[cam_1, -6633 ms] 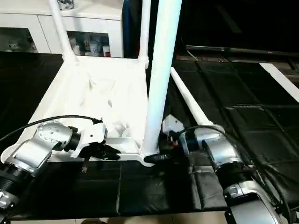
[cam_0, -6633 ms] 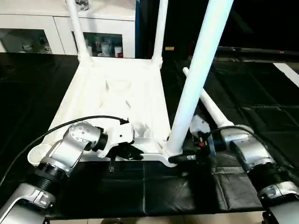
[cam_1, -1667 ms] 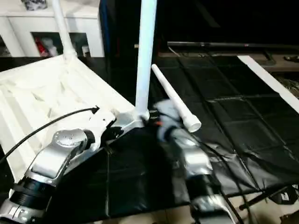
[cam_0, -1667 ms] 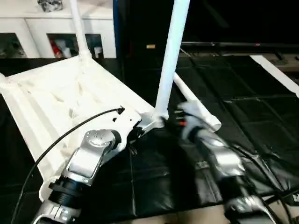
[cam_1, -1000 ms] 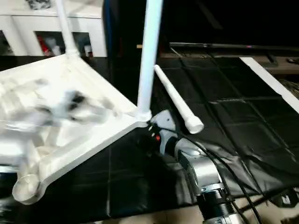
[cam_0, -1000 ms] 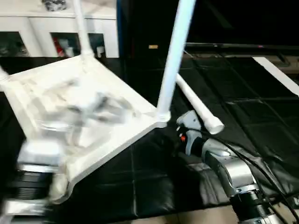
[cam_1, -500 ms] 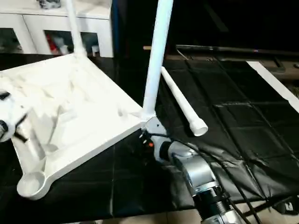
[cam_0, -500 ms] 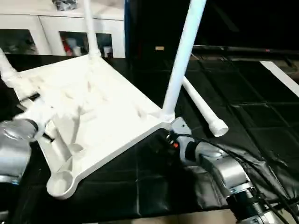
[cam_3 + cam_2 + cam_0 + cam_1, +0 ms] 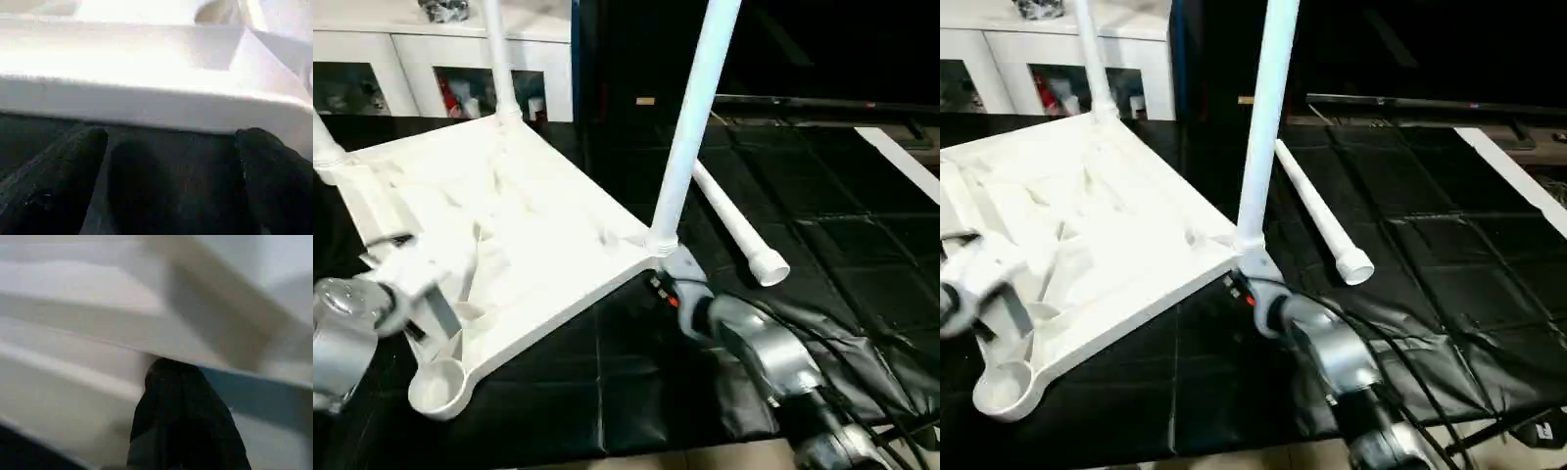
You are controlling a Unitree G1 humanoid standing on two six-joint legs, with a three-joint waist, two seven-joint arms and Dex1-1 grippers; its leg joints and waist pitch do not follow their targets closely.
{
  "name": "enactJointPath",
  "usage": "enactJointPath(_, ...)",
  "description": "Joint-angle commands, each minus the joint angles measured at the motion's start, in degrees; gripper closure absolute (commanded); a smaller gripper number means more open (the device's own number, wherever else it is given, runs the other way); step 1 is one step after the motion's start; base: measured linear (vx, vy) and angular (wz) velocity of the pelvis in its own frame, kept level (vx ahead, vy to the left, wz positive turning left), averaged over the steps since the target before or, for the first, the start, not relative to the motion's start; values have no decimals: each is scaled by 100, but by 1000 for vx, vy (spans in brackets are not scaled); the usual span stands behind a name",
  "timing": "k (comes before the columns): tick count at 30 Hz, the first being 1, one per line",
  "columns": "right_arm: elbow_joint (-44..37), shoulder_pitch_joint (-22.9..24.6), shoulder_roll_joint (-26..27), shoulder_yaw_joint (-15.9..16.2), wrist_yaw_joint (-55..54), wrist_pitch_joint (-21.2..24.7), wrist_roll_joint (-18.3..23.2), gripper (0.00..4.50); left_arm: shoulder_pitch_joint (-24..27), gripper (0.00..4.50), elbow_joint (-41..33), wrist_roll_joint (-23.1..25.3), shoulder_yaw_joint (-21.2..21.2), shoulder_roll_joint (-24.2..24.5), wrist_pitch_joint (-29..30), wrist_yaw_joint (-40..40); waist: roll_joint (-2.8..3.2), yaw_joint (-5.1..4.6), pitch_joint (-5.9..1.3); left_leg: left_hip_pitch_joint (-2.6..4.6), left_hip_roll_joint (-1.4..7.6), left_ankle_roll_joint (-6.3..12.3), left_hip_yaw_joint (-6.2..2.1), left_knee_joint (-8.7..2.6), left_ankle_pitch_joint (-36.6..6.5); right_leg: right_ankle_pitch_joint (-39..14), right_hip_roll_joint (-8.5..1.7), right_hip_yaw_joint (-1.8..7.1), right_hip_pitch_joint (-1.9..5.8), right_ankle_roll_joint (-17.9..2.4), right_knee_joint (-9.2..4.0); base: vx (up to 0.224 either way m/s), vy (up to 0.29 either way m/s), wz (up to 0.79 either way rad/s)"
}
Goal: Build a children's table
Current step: Rotate table base
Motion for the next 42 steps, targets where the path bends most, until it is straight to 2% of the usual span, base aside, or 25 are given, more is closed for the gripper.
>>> enactJointPath(1, 393, -194, 67, -117, -145, -210, -66, 0, 145, 443, -425, -493, -224, 29, -264, -660, 173, -11, -323, 63, 127, -248, -30, -482, -1904, -1855, -396, 332, 216, -1063, -436, 0, 0, 0)
enactJointPath(3, 799, -440, 207, -146, -281, -391, -96, 0, 286, 443, -689, -832, -293, 96, -233, -1148, 171, -7, -307, 82, 125, -271, -18, -483, -2003, -1968, -386, 342, 194, -1033, -442, 0, 0, 0)
enactJointPath(5, 1110, -652, 311, -177, -399, -543, -109, 0, 323, 443, -897, -1097, -345, 82, -87, -1399, 185, -32, -308, 69, 134, -324, -31, -493, -2082, -2054, -391, 339, 206, -1017, -425, 0, 0, 0)
enactJointPath(9, 1378, -843, 404, -207, -484, -661, -110, 0, 332, 443, -987, -1317, -405, 16, -53, -1585, 179, -80, -303, 53, 120, -325, -38, -493, -2078, -2166, -385, 336, 231, -917, -446, 0, 0, 0)
enactJointPath(10, 1487, -922, 449, -221, -505, -714, -108, 0, 319, 443, -973, -1366, -465, -6, -70, -1653, 199, -102, -311, 21, 111, -335, -45, -495, -1982, -2081, -383, 335, 259, -925, -419, 0, 0, 0)
enactJointPath(11, 1642, -1018, 504, -252, -530, -799, -112, 0, 293, 443, -938, -1392, -536, -35, -106, -1717, 189, -132, -313, 4, 114, -336, -48, -501, -1947, -2050, -377, 329, 273, -931, -417, 0, 0, 0)
enactJointPath(13, 1906, -1183, 609, -305, -583, -933, -115, 0, 87, 443, -737, -1355, -714, -232, -190, -1715, 195, -155, -322, 23, 107, -336, -38, -480, -1924, -2038, -386, 338, 260, -965, -419, 0, 0, 0)
enactJointPath(15, 2029, -1258, 657, -321, -606, -999, -125, 0, -108, 443, -542, -1275, -807, -415, -297, -1617, 199, -169, -341, 51, 99, -324, -7, -453, -1773, -1780, -364, 348, 243, -1039, -405, 0, 0, 0)
enactJointPath(17, 2099, -1297, 683, -324, -602, -1049, -130, 0, -305, 443, -342, -1238, -875, -607, -317, -1533, 200, -188, -353, 8, 100, -325, -17, -459, -1641, -1531, -361, 338, 299, -1097, -362, 0, 0, 0)
enactJointPath(18, 2120, -1310, 687, -322, -602, -1072, -141, 0, -451, 443, -186, -1195, -936, -770, -384, -1458, 221, -207, -345, -4, 94, -321, -16, -464, -1635, -1539, -353, 336, 304, -1088, -365, 0, 0, 0)
enactJointPath(19, 2155, -1327, 690, -322, -604, -1103, -148, 0, -553, 443, -79, -1170, -981, -879, -435, -1404, 208, -201, -348, 32, 98, -308, 1, -446, -1671, -1599, -358, 339, 280, -1065, -399, 0, 0, 0)
enactJointPath(20, 2177, -1338, 686, -323, -604, -1122, -152, 0, -667, 443, 69, -1123, -1017, -1013, -483, -1309, 231, -202, -360, 8, 98, -308, -10, -451, -1590, -1505, -361, 341, 313, -1087, -370, 0, 0, 0)
enactJointPath(21, 2243, -1364, 683, -344, -610, -1169, -165, 0, -776, 443, 231, -1058, -1067, -1123, -578, -1217, 263, -196, -360, 20, 89, -308, -8, -442, -1602, -1498, -351, 334, 293, -1084, -382, 0, 0, 0)
enactJointPath(22, 2281, -1375, 674, -361, -616, -1199, -172, 0, -850, 443, 344, -1015, -1094, -1202, -631, -1145, 245, -209, -368, 23, 87, -293, 0, -435, -1593, -1392, -343, 335, 301, -1121, -380, 0, 0, 0)
enactJointPath(23, 2336, -1382, 642, -416, -626, -1254, -185, 0, -1038, 443, 635, -918, -1149, -1421, -773, -965, 259, -209, -369, 19, 86, -276, -2, -435, -1602, -1379, -340, 333, 315, -1141, -374, 0, 0, 0)
enactJointPath(27, 2353, -1366, 583, -496, -659, -1315, -192, 0, -1301, 443, 1097, -851, -1104, -1783, -1030, -660, 253, -184, -367, 7, 82, -216, -3, -429, -1605, -1654, -355, 322, 324, -1069, -405, 0, 0, 0)
enactJointPath(28, 2300, -1338, 520, -546, -694, -1331, -177, 0, -1502, 443, 1486, -785, -1037, -2074, -1206, -327, 326, -182, -361, 53, 74, -216, 17, -411, -1713, -1746, -339, 322, 280, -1048, -460, 0, 0, 0)
enactJointPath(30, 2290, -1335, 484, -562, -707, -1353, -182, 0, -1591, 443, 1660, -743, -1011, -2197, -1283, -165, 302, -152, -366, 64, 69, -193, 18, -400, -1758, -1782, -331, 315, 288, -1047, -451, 0, 0, 0)
enactJointPath(31, 2249, -1339, 414, -576, -744, -1385, -208, 0, -1672, 443, 1811, -707, -978, -2305, -1377, -15, 307, -142, -364, 19, 66, -157, 11, -407, -1680, -1859, -345, 312, 315, -1015, -449, 0, 0, 0)
enactJointPath(33, 2171, -1363, 298, -622, -771, -1411, -230, 0, -1776, 443, 1990, -686, -899, -2445, -1504, 179, 316, -105, -372, 40, 76, -144, 12, -402, -1636, -1960, -355, 307, 296, -958, -464, 0, 0, 0)
enactJointPath(34, 2122, -1379, 241, -661, -771, -1413, -226, 0, -1813, 443, 2047, -703, -837, -2507, -1544, 250, 289, -89, -376, 23, 82, -127, 11, -402, -1570, -1929, -360, 305, 314, -946, -456, 0, 0, 0)
enactJointPath(36, 2021, -1450, 91, -771, -838, -1395, -222, 0, -1828, 443, 2014, -778, -699, -2575, -1758, 305, 281, -57, -378, 26, 88, -102, 23, -396, -1471, -1863, -366, 310, 300, -948, -460, 0, 0, 0)
enactJointPath(37, 1965, -1537, -39, -868, -884, -1360, -214, 0, -1801, 443, 1896, -867, -590, -2596, -1828, 287, 248, -55, -392, 6, 99, -97, 22, -400, -1384, -1731, -362, 307, 315, -962, -435, 0, 0, 0)
enactJointPath(39, 1922, -1718, -236, -1021, -984, -1269, -192, 0, -1715, 443, 1661, -937, -461, -2545, -1974, 255, 257, -49, -404, 3, 110, -102, 12, -395, -1285, -1562, -372, 303, 324, -1021, -394, 0, 0, 0)
enactJointPath(42, 2118, -2010, -434, -1115, -1172, -1118, -225, 0, -1572, 443, 1282, -1154, -266, -2403, -1664, 139, 259, -56, -395, 0, 103, -115, 28, -380, -1226, -1382, -359, 300, 318, -1084, -356, 0, 0, 0)
